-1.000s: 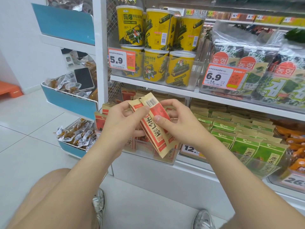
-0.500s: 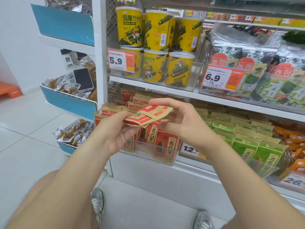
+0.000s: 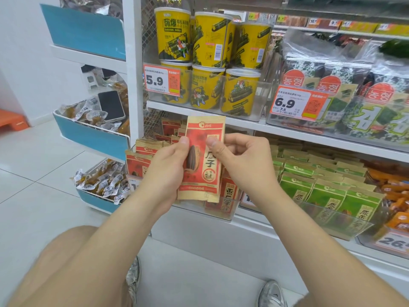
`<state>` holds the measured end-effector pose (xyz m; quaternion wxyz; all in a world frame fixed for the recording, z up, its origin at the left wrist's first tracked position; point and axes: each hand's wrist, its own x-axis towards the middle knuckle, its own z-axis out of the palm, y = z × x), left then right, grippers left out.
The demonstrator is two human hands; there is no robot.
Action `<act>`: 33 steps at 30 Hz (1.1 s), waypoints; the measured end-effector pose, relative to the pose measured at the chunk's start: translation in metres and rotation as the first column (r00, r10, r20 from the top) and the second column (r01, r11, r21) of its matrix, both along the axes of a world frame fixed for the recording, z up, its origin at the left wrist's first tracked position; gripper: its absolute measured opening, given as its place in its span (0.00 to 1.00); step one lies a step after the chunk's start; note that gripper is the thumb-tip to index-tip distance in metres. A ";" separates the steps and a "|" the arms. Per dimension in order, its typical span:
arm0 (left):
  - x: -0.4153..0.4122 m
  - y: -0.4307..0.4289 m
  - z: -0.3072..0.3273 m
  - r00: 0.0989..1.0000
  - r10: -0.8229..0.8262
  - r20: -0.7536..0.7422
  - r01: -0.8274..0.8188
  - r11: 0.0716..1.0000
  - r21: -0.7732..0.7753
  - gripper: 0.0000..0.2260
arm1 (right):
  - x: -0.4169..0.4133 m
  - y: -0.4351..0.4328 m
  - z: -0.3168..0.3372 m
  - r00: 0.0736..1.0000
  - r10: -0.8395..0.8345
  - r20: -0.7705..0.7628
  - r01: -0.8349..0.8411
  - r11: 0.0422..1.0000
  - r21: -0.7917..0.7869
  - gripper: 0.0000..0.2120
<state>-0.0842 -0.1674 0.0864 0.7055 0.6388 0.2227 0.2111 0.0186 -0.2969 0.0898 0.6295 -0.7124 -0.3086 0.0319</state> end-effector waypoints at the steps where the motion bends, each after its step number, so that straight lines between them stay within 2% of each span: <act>1: 0.002 0.000 -0.004 0.999 0.045 -0.002 -0.045 0.998 -0.047 0.20 | -0.002 0.000 0.001 0.999 0.032 -0.033 -0.032 0.999 -0.005 0.12; 4: 0.007 0.003 -0.009 0.992 0.127 -0.009 -0.125 0.961 -0.247 0.19 | -0.008 0.000 0.001 0.998 0.056 0.023 -0.053 0.992 -0.111 0.13; 6: 0.012 0.005 -0.011 0.989 0.145 -0.005 -0.138 0.930 -0.340 0.20 | -0.013 0.002 -0.002 0.982 -0.015 0.187 0.047 0.985 -0.165 0.10; 9: 0.015 0.001 -0.015 0.995 0.088 -0.040 -0.097 0.907 -0.410 0.20 | -0.025 0.008 -0.010 0.843 -0.066 0.533 0.184 0.968 -0.172 0.11; 12: 0.015 -0.001 -0.018 0.999 0.016 -0.047 -0.036 0.884 -0.467 0.19 | -0.031 0.011 -0.017 0.755 -0.068 0.652 0.197 0.972 -0.127 0.11; 16: 0.019 0.007 -0.015 0.997 0.073 0.039 -0.042 0.847 -0.531 0.20 | -0.022 0.010 -0.017 0.796 -0.083 0.600 0.191 0.975 -0.118 0.10; 21: 0.015 0.005 -0.012 0.993 0.053 0.103 0.003 0.878 -0.478 0.17 | -0.008 0.009 -0.021 0.815 -0.095 0.571 0.231 0.958 -0.170 0.09; 23: 0.013 0.003 -0.012 0.990 0.036 0.139 0.033 0.884 -0.467 0.18 | -0.006 0.009 -0.019 0.869 -0.075 0.490 0.168 0.974 -0.149 0.07; 25: 0.012 0.003 -0.012 0.980 0.044 0.197 0.050 0.894 -0.446 0.18 | -0.005 0.010 -0.016 0.942 -0.067 0.329 0.106 0.989 -0.103 0.08; 27: 0.010 0.004 -0.011 0.972 0.050 0.228 0.041 0.926 -0.376 0.17 | -0.003 0.011 -0.015 0.986 -0.082 0.149 0.091 0.994 -0.059 0.07; 29: 0.008 0.006 -0.010 0.973 0.014 0.230 0.042 0.970 -0.238 0.15 | 0.000 0.010 -0.013 0.996 -0.090 -0.003 0.090 0.996 -0.021 0.05; 31: 0.006 0.012 -0.010 0.974 -0.025 0.223 0.053 0.991 -0.120 0.13 | 0.004 0.007 -0.010 0.996 -0.079 -0.029 0.077 0.996 -0.050 0.04; 33: 0.004 0.018 -0.008 0.977 -0.056 0.205 0.073 0.994 -0.077 0.12 | 0.008 0.001 -0.006 0.998 -0.045 0.050 0.051 0.990 -0.133 0.03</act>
